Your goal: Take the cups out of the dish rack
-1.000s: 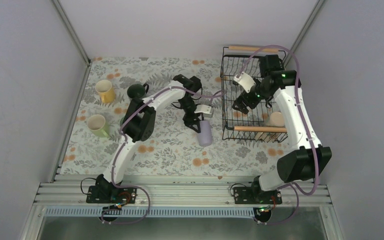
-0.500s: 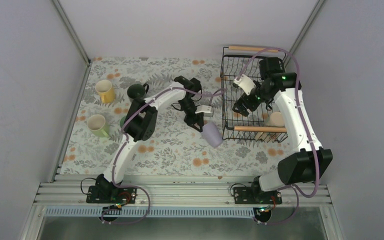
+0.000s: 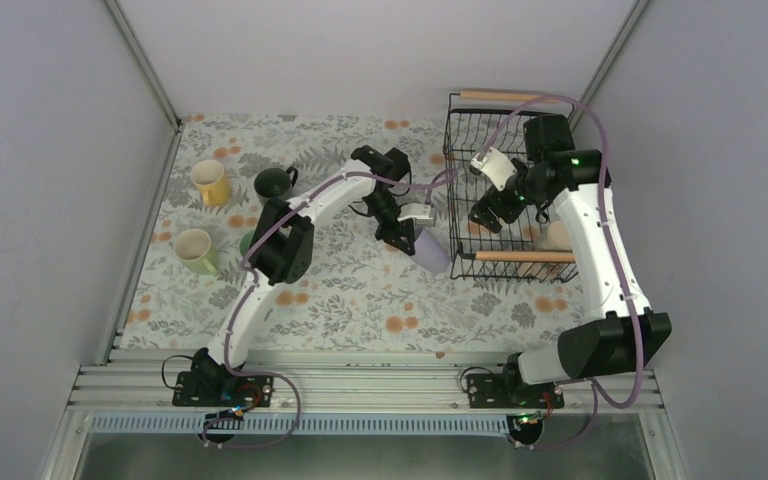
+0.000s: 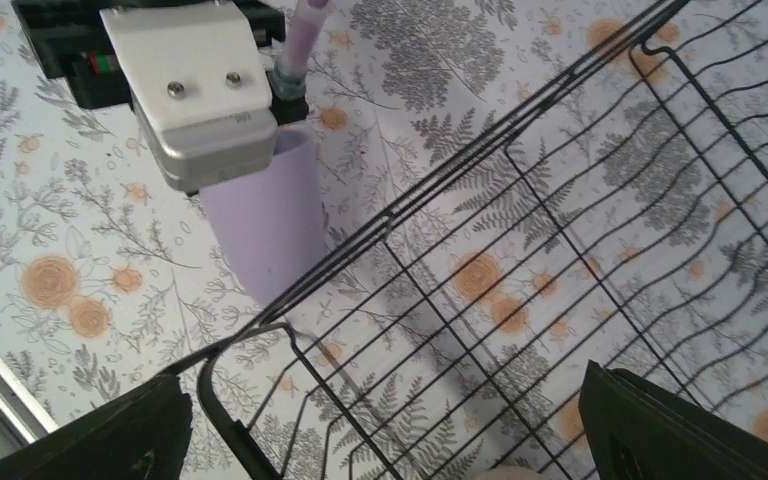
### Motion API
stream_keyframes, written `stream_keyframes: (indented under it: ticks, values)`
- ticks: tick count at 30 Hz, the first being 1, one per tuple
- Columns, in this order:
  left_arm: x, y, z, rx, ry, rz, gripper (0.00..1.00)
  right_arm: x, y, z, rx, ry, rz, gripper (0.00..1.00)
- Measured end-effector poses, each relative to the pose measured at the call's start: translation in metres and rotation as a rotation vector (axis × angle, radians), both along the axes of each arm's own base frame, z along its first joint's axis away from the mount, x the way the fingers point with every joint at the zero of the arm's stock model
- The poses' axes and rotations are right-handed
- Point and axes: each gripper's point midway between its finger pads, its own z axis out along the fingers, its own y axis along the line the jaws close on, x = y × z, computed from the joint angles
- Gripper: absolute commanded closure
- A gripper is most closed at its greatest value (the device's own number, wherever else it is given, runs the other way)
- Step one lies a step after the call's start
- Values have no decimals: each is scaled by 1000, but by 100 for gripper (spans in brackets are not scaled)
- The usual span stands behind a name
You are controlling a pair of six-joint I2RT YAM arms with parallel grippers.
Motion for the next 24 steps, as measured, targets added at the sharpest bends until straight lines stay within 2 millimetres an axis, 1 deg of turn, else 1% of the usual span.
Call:
stream_keyframes:
  ticks: [1,2,4,5,7,9,10,14,16,18,20,24]
  values:
    - [9,1,0,23,-42,12,98,0,-2,1,-7,-9,-5,0]
    - [11,2,0,27,-51,17,98,1,-4,3,-15,-18,-12,0]
    - [23,9,-2,65,-102,38,98,3,-8,5,-34,-42,-28,0]
    - [31,15,-2,86,-137,50,98,3,-10,5,-41,-49,-36,0]
    - [51,32,3,146,-234,81,98,4,-17,3,-61,-59,-62,0]
    - [76,58,8,237,-346,118,98,5,-23,-2,-79,-55,-87,0]
    - [91,77,11,295,-408,142,98,6,-26,-4,-87,-53,-97,0]
    - [147,140,26,474,-613,211,98,9,-36,-6,-105,-58,-128,0]
    - [167,169,30,558,-690,225,98,10,-38,-6,-108,-62,-135,0]
    - [177,191,31,637,-736,210,98,10,-38,-5,-109,-62,-135,0]
    - [180,202,30,697,-767,179,98,11,-39,-6,-110,-62,-136,0]
    - [179,201,30,736,-805,127,98,11,-43,-6,-112,-63,-145,0]
